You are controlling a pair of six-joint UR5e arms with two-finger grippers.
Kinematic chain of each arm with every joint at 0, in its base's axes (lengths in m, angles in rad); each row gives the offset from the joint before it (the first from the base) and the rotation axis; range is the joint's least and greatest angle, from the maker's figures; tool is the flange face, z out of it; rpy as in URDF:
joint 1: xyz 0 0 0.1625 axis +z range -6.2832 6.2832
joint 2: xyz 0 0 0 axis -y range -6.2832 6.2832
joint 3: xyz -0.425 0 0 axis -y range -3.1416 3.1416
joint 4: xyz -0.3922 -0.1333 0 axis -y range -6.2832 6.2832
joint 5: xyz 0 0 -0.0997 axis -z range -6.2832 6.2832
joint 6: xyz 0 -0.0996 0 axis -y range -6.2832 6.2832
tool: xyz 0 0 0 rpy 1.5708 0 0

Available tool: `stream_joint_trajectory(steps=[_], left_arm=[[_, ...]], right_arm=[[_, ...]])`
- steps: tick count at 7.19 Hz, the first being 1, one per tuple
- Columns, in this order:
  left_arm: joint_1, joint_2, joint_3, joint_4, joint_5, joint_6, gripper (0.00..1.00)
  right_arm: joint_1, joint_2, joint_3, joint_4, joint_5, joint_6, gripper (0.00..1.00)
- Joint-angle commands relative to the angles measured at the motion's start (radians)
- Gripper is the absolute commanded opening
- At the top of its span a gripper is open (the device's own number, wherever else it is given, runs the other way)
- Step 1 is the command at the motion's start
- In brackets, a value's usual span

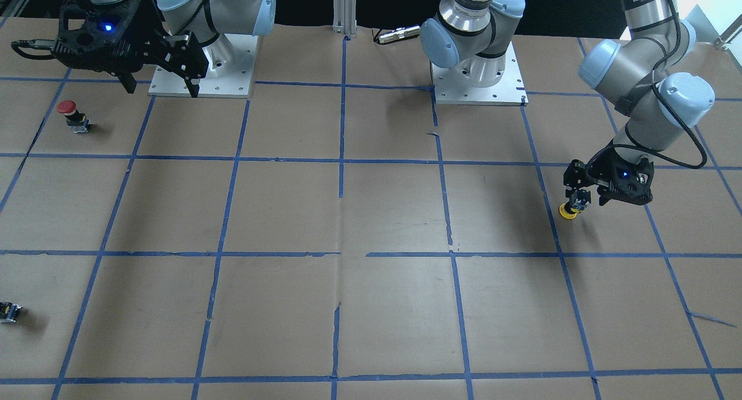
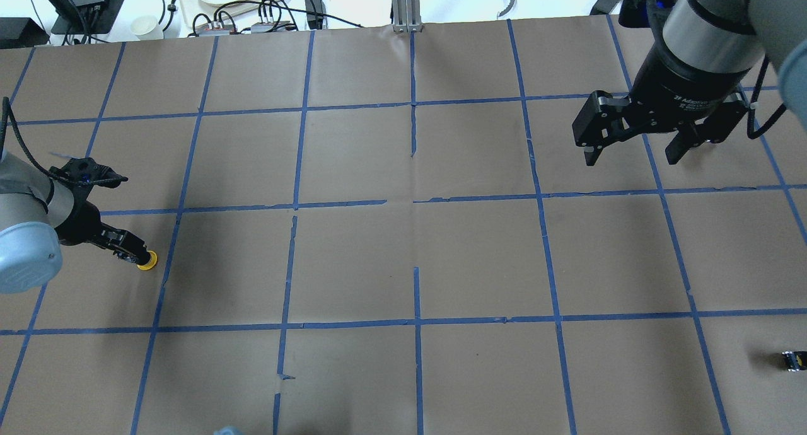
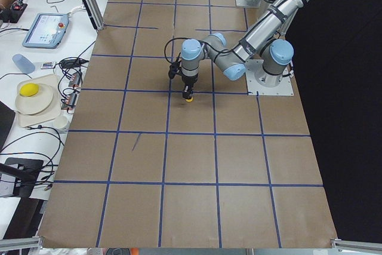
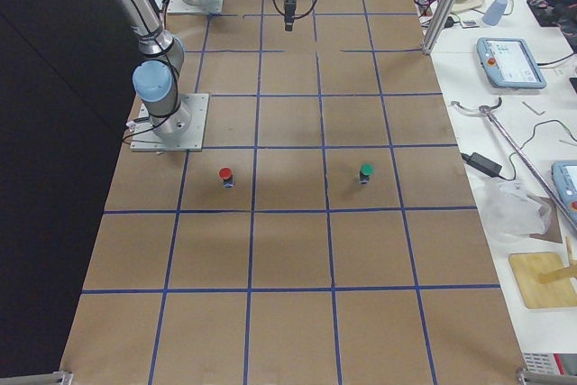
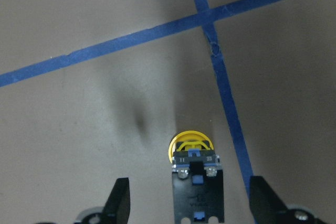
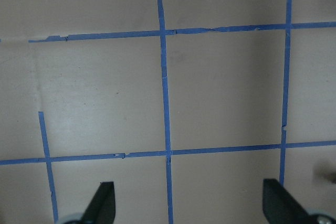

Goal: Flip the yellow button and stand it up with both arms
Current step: 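Close the left gripper on the yellow button block's base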

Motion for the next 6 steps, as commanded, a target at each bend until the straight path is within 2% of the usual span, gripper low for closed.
stream_joint_trajectory(steps=[1, 3, 4, 6], left_arm=[[-0.002, -0.002, 0.002, -0.004, -0.004, 0.007, 0.37], [-0.016, 0.003, 0.019, -0.012, -0.010, -0.005, 0.32], [-0.024, 0.004, 0.050, -0.053, -0.083, -0.031, 0.31], [-0.053, 0.005, 0.114, -0.241, -0.264, -0.164, 0.31]], right_arm=[[0.000, 0.001, 0.000, -0.001, -0.003, 0.001, 1.00], [0.000, 0.000, 0.006, 0.000, -0.015, 0.000, 1.00], [0.000, 0.001, 0.008, -0.003, -0.010, 0.000, 1.00], [0.000, -0.006, 0.005, 0.000, 0.000, 0.001, 1.00]])
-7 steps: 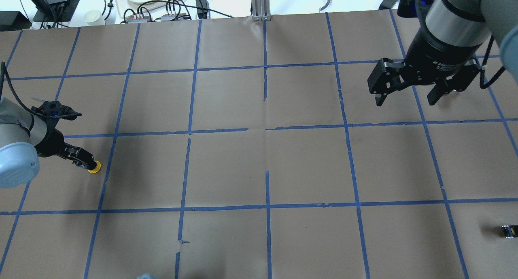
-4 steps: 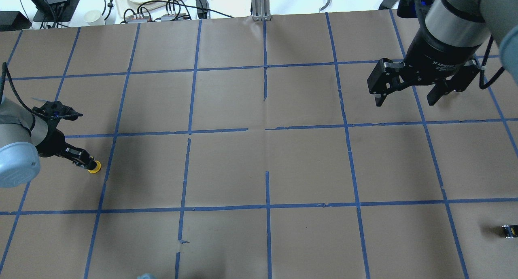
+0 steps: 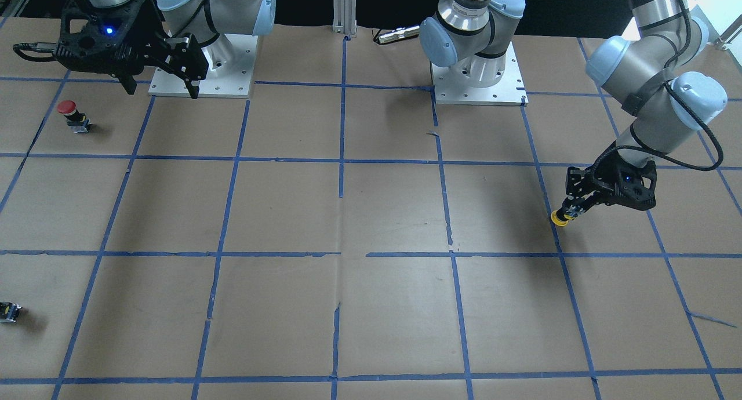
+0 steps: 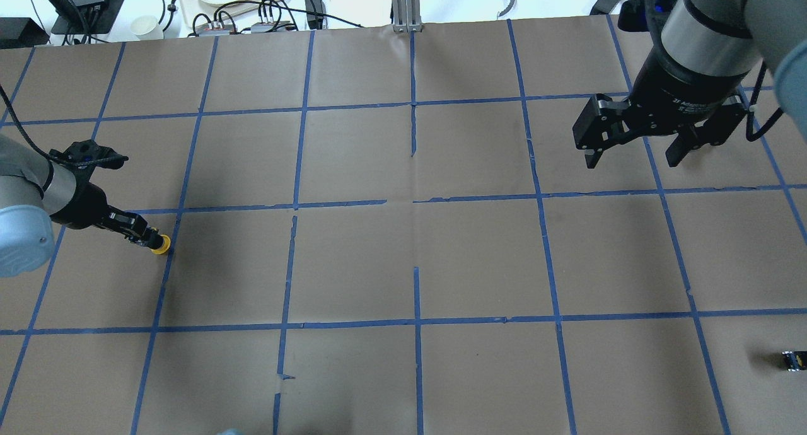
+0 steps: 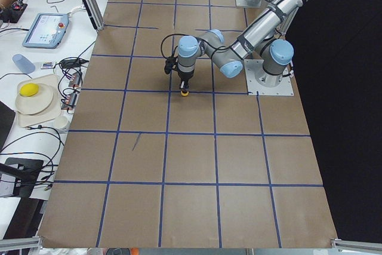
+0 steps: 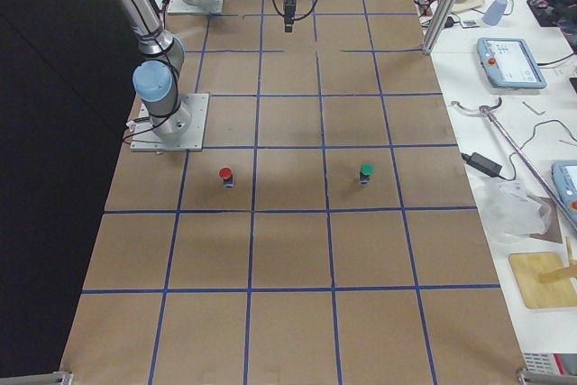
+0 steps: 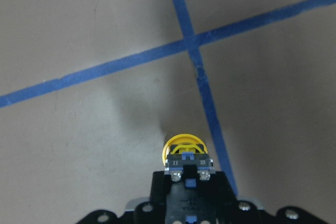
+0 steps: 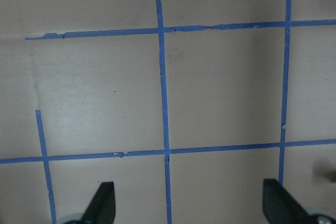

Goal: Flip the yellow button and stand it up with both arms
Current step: 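Lift the block with the left gripper while the right gripper approaches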

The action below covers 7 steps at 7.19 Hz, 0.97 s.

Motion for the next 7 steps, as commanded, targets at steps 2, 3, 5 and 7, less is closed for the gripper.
stream_joint_trajectory(steps=[2, 3, 5, 7], left_arm=[[-0.109, 0.005, 0.033, -0.261, -0.428, -0.175, 0.32], [-0.165, 0.010, 0.030, -0.330, -0.621, -0.226, 0.32], [-0.317, 0.007, 0.005, -0.383, -1.035, -0.379, 0.32], [-0.443, 0.001, -0.021, -0.383, -1.342, -0.452, 0.32]], right_arm=[[-0.003, 0.004, 0.001, -0.003, -0.007, 0.000, 1.00], [-0.008, 0.006, -0.003, -0.002, -0.004, 0.019, 1.00], [-0.011, 0.006, -0.009, 0.009, 0.006, 0.148, 1.00], [-0.034, 0.027, -0.017, 0.011, 0.223, 0.416, 1.00]])
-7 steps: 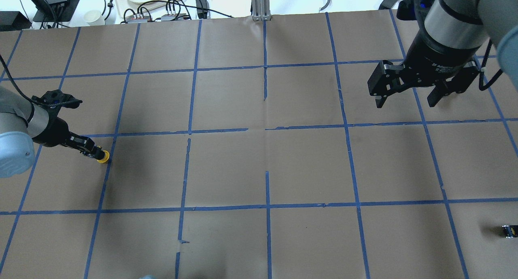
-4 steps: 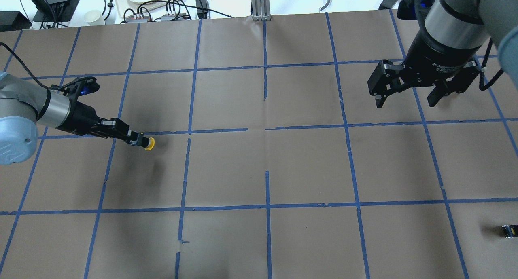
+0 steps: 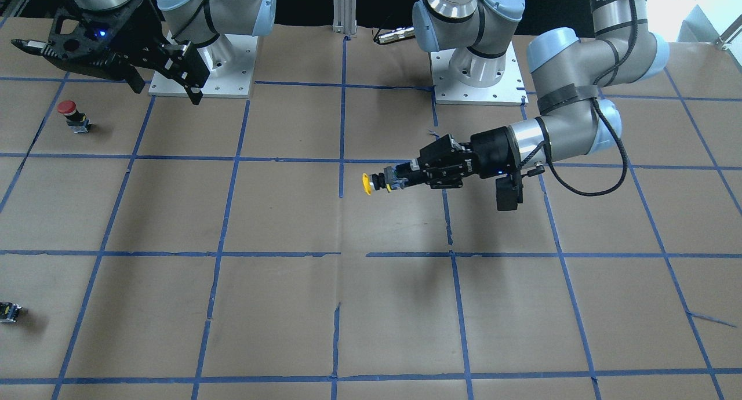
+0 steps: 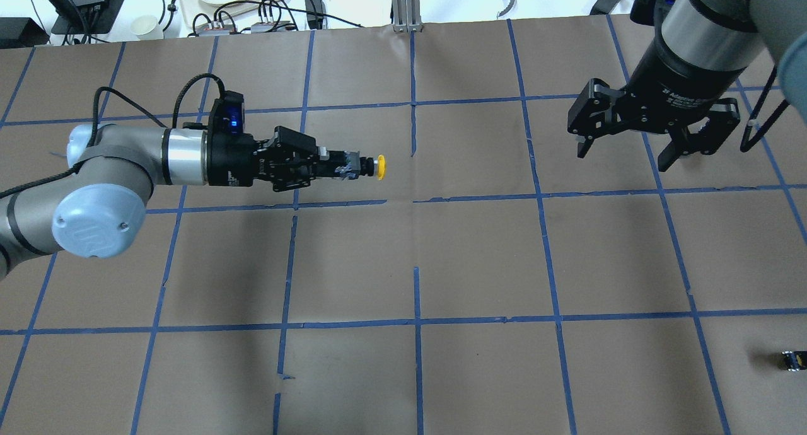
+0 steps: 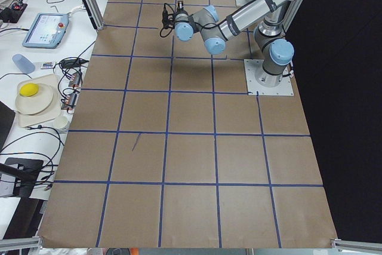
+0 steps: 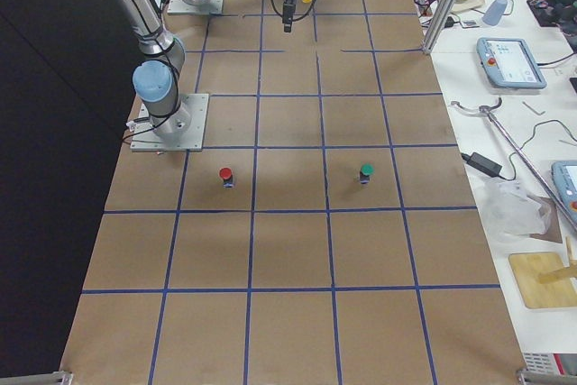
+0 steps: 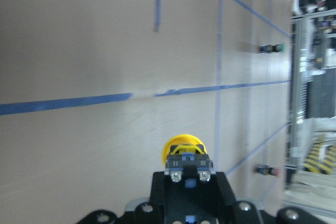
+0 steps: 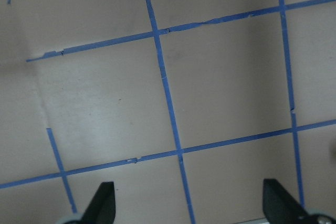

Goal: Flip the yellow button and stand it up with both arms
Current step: 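Lift the block with the left gripper while the right gripper approaches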

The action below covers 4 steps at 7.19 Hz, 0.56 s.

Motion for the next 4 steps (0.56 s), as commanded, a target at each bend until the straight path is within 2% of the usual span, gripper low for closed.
stream_joint_trajectory(steps=[1, 2, 4], left_arm=[[-0.116, -0.008, -0.022, -0.002, -0.282, -0.044, 0.32], [-0.133, -0.011, -0.024, -0.002, -0.376, -0.046, 0.32], [-0.144, -0.009, -0.031, 0.002, -0.435, -0.044, 0.32]], right_arm=[[-0.035, 0.009, -0.010, 0.007, 0.193, 0.183, 1.00], [-0.045, 0.002, -0.015, 0.010, 0.261, 0.191, 1.00], [-0.061, 0.000, -0.064, 0.082, 0.411, 0.292, 1.00]])
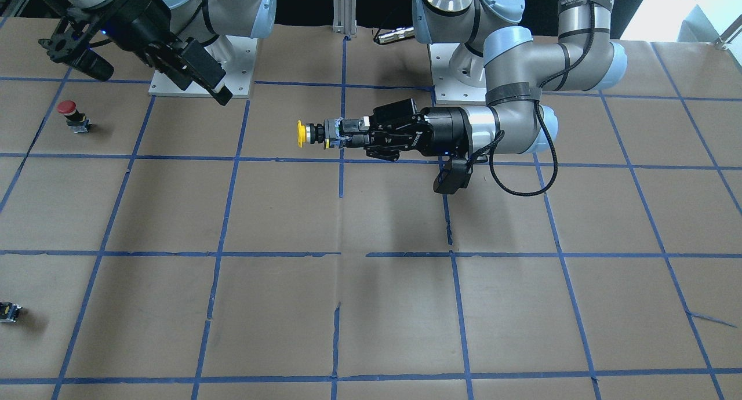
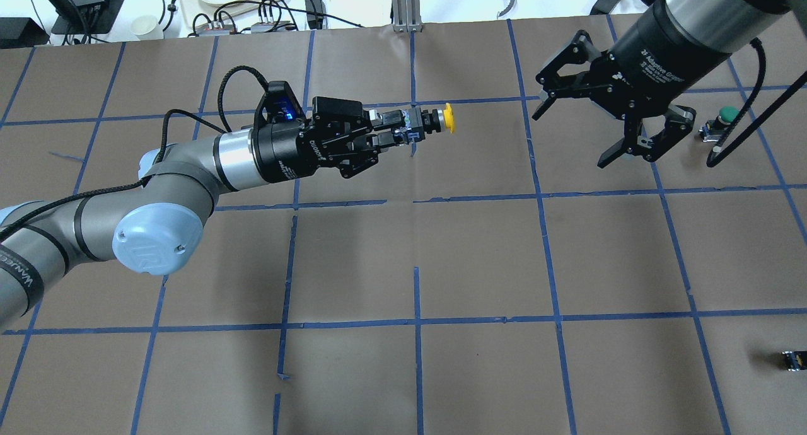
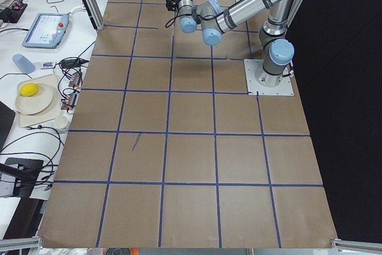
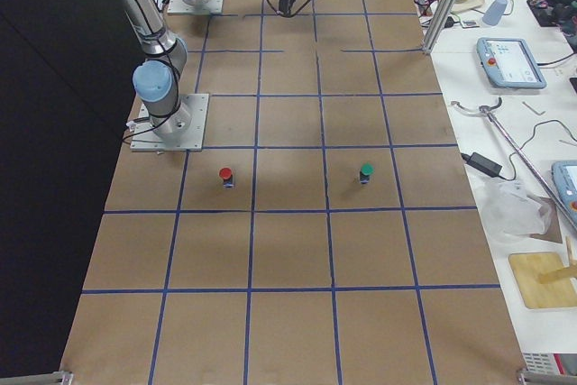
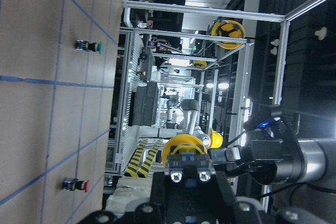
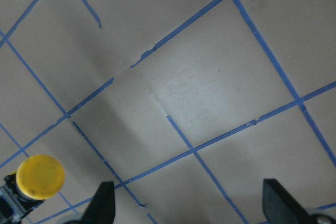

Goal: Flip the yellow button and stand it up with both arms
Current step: 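Lift the block with the left gripper while the right gripper approaches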

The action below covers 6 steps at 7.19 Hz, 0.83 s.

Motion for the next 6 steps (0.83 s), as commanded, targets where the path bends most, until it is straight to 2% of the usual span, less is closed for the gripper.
stream_joint_trajectory(steps=[1, 2, 3, 5, 6], left_arm=[[-0.009, 0.002, -0.010, 0.007, -0.062, -0.005, 0.32], [-0.017, 0.008, -0.009, 0.019, -0.063, -0.061, 0.32], [-0.025, 0.023, -0.006, 0.028, -0.061, -0.113, 0.32], [-0.054, 0.010, -0.006, 0.213, -0.060, -0.291, 0.32], [-0.077, 0.004, -0.001, 0.279, -0.064, -0.362, 0.32]], right_arm=[[-0.033, 0.000, -0.038, 0.043, 0.180, 0.114, 1.00], [-0.057, 0.000, -0.039, 0.040, 0.281, 0.164, 1.00], [-0.077, 0.000, -0.035, 0.039, 0.340, 0.185, 1.00], [-0.074, 0.047, -0.022, 0.028, 0.429, 0.247, 1.00], [-0.073, 0.068, -0.019, 0.016, 0.434, 0.269, 1.00]])
